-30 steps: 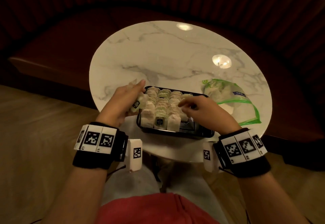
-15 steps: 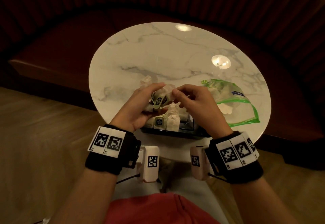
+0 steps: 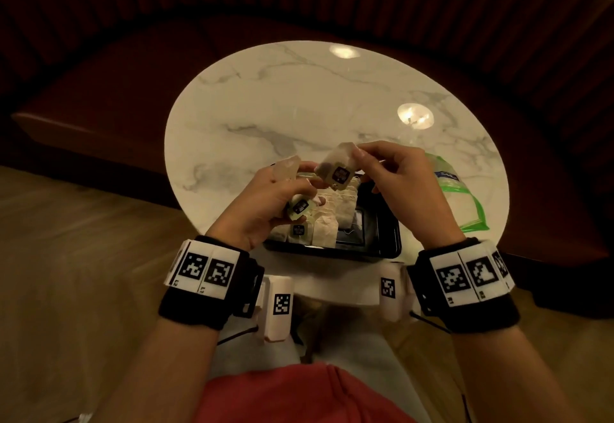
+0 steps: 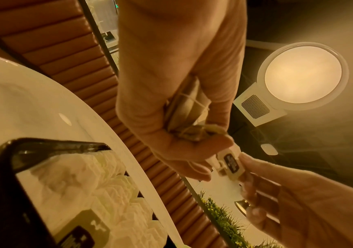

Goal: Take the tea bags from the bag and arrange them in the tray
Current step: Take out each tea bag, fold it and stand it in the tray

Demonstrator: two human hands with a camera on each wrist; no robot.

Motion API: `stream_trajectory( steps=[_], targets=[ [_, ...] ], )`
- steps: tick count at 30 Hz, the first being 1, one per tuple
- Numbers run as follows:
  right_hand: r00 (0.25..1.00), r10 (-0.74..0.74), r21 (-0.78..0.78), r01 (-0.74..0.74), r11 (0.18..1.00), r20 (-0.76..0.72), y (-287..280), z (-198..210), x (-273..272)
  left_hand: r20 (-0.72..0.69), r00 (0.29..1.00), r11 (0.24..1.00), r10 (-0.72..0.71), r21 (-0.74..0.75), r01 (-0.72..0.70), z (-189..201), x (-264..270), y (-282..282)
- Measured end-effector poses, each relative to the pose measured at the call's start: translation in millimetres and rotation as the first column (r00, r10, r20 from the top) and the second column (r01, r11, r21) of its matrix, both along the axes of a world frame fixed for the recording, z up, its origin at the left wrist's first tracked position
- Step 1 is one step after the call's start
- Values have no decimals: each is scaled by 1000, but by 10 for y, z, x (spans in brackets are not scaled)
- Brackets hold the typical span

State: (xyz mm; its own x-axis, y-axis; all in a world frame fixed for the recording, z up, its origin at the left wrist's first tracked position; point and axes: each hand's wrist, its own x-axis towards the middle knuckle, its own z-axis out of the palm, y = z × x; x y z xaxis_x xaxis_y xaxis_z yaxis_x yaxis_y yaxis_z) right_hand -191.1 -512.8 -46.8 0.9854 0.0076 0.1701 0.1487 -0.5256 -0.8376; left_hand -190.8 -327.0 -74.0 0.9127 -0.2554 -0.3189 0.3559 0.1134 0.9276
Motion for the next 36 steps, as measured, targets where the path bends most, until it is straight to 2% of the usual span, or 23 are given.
stream_trajectory(
  steps=[4,8,12,14,16,21,30,36],
  targets=[
    [1000,27,-202,-29,979,-14,-133,-31,10,-31,996,997,78,23,-77,-26,29,38],
    [970,108,-473,-202,857,-218,-216,-140,28,-60,984,985,166,49,-163,-98,75,66],
    [925,27,-598,-267,756,-379,-167,-345,68,-81,981,984,174,53,-170,-139,93,74],
    [897,-16,-606,-285,742,-441,-111,-444,91,-87,981,983,176,61,-171,-160,96,72],
    [882,-59,-589,-260,765,-467,-69,-523,124,-88,979,981,182,78,-175,-186,97,70],
    [895,-105,-495,-139,858,-433,-19,-639,188,-103,976,980,190,87,-182,-220,92,71],
    [898,-146,-422,-49,905,-416,-155,-652,74,-126,974,979,190,92,-179,-231,91,62],
    [875,-102,-469,-152,870,-473,-145,-681,-47,-135,971,978,196,99,-184,-248,83,63]
  ],
)
